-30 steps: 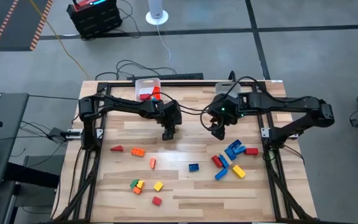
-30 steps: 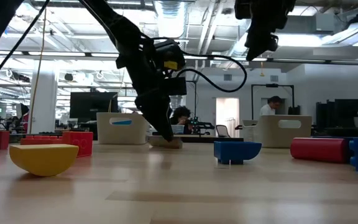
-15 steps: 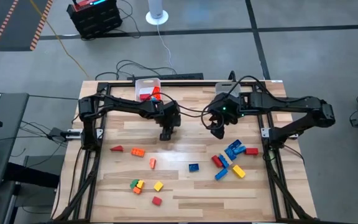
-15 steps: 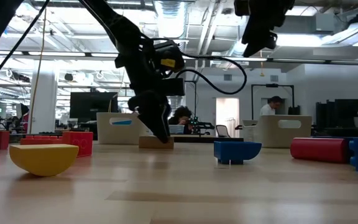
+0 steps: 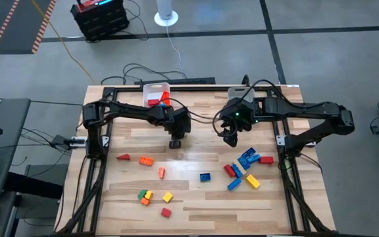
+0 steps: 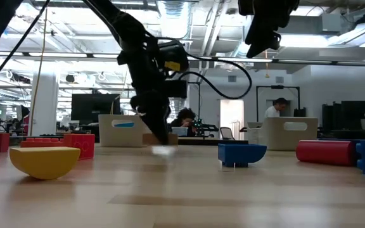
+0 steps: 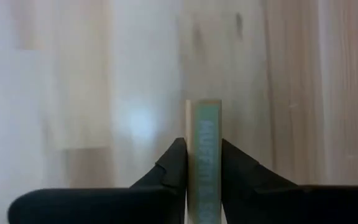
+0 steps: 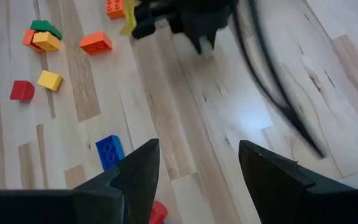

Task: Sort blocks by size
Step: Put the light brown rectangle wooden block into the white bin, then put the blue rectangle game piece into the white bin

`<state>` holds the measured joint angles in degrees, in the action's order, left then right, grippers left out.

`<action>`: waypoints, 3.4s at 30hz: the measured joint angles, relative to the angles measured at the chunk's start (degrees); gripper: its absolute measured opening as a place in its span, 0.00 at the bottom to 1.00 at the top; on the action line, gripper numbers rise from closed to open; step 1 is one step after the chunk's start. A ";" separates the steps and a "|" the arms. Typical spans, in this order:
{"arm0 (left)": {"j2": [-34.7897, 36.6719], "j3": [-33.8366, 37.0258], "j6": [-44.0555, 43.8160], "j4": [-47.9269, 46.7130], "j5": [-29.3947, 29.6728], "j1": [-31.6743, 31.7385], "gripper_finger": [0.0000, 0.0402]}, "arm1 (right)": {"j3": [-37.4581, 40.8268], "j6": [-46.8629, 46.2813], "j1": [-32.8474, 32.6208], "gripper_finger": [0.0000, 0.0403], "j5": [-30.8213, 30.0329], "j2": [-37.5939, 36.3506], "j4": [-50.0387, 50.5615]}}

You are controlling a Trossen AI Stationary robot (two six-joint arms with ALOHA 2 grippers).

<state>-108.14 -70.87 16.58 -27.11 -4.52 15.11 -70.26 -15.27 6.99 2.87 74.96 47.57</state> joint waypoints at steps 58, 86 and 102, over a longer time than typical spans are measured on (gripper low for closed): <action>28.35 -0.64 -22.09 -1.22 26.51 -1.02 0.56 | 12.54 -36.88 -20.85 0.62 6.33 18.04 7.80; 51.31 -0.61 -24.20 -23.20 26.34 -9.32 0.55 | 12.26 -49.71 -23.98 0.52 4.81 27.23 0.83; 51.21 6.14 -24.92 -23.44 21.53 -9.32 0.55 | 4.66 -40.04 -18.50 0.32 -6.56 16.74 10.17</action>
<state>-56.93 -64.73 -8.34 -50.55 17.01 5.78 -65.60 -55.31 -11.51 -3.68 91.70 57.73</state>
